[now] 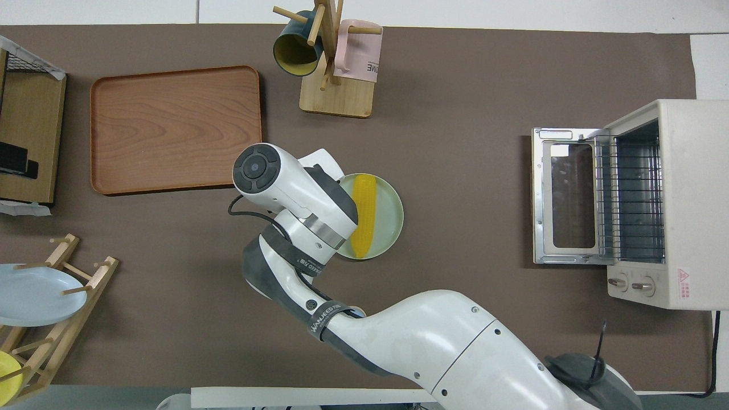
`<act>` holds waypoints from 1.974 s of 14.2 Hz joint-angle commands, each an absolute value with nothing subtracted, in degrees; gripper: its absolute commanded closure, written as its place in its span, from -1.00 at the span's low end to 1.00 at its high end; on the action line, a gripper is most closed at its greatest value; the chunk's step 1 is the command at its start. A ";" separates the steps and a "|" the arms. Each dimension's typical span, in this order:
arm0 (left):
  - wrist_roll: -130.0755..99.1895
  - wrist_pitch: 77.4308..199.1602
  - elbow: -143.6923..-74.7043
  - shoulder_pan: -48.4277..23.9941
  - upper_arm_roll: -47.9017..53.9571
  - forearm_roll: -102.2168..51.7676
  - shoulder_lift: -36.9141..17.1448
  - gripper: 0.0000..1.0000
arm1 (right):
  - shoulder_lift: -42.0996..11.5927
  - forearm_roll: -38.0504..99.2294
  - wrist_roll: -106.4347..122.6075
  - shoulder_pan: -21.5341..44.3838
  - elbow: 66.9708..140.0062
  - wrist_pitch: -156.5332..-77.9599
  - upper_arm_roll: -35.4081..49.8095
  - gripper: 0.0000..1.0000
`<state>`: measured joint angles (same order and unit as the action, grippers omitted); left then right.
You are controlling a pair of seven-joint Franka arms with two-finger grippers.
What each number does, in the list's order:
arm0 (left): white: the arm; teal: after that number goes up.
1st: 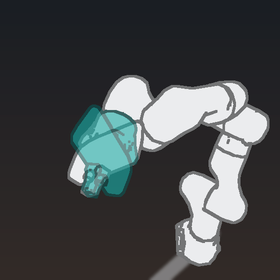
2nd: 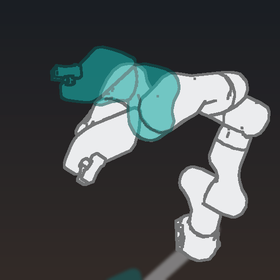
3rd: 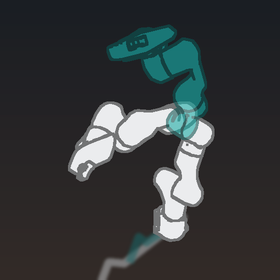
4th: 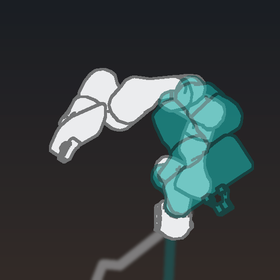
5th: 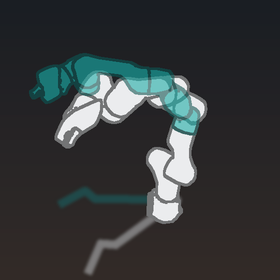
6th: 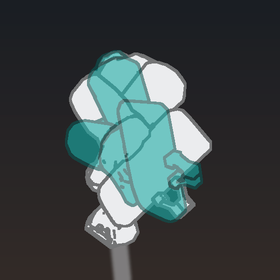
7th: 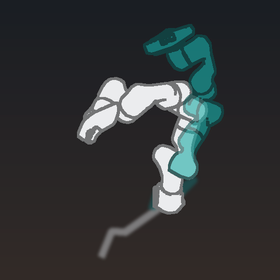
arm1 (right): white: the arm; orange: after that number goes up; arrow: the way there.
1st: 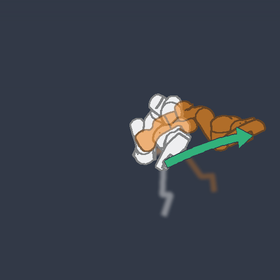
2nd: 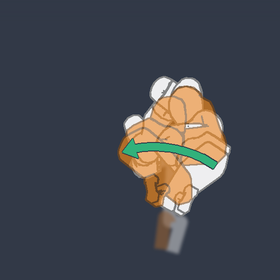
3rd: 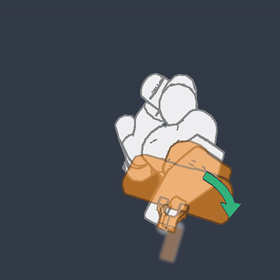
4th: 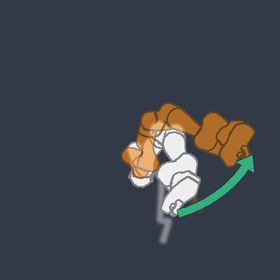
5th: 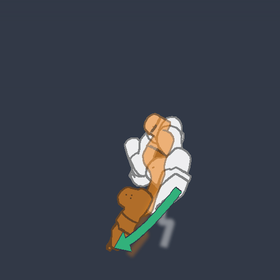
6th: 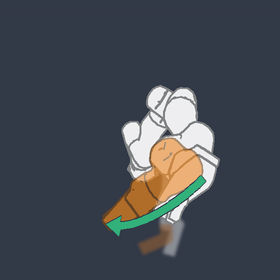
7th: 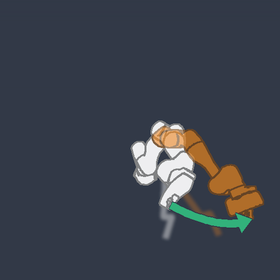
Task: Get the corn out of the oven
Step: 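Pull the plate with corn out and set it on the table, then grasp the yellow corn with the left gripper while the right gripper withdraws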
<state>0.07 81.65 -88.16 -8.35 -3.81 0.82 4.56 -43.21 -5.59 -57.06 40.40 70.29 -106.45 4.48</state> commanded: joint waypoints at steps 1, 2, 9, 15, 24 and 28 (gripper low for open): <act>0.18 82.96 -95.68 -7.38 -3.16 1.23 9.30 -1.00 | -37.56 -5.18 -55.13 34.91 69.70 -104.94 5.54 -0.97; 0.18 86.62 -100.93 -7.82 -2.82 1.14 11.58 -1.00 | -34.92 -5.19 -49.36 32.46 71.87 -103.46 5.54 -0.97; -18.16 114.13 -119.71 -24.92 -0.35 -1.48 8.38 -1.00 | -17.15 -4.75 -25.61 16.28 103.23 -110.63 5.54 0.09; -36.37 127.95 -110.49 -40.85 -0.26 -1.76 -10.87 -1.00 | -15.73 -5.97 -10.99 6.68 113.19 -119.53 5.27 0.94; -44.11 133.68 -106.70 -46.67 -0.44 -1.32 -22.15 -1.00 | -16.35 -20.62 -10.46 5.54 114.18 -118.40 5.36 1.00; -50.07 133.16 -106.61 -47.28 -0.53 -1.32 -22.94 0.77 | -16.35 -24.08 -5.03 5.89 108.21 -109.01 5.45 1.00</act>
<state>-46.16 133.44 -107.18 -46.28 0.58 -1.38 -22.26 -17.60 -21.80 -9.89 6.89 110.95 -113.97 5.78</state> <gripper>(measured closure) 0.048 0.991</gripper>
